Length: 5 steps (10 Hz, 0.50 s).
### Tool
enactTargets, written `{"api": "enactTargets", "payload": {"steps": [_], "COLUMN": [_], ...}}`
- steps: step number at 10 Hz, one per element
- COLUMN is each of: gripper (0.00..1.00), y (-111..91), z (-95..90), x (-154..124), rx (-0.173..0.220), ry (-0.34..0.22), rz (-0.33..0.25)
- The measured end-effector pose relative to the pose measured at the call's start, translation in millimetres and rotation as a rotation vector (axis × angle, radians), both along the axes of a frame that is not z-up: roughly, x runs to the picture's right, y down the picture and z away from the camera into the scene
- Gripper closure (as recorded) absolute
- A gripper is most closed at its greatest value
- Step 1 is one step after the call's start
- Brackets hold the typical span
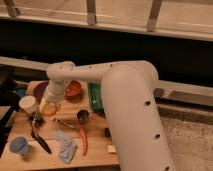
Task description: Place apple in plastic cup
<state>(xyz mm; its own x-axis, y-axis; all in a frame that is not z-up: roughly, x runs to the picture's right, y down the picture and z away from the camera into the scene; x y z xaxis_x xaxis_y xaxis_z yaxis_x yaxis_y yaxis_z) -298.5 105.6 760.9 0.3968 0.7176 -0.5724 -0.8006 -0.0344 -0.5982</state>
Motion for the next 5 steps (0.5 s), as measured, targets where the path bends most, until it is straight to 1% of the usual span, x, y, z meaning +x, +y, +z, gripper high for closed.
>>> {"api": "enactTargets", "payload": {"steps": [2,3,5], "gripper": [1.0,1.0,1.0], "y": [14,17,26], "z": [-29.7,-39.7,-64.7], "x": [-30,-40,-63], "rx": [0.015,0.018,0.024], "ry": [-0.064,-0.098,-0.184], "rz": [-0.026,-0.035,-0.077]}}
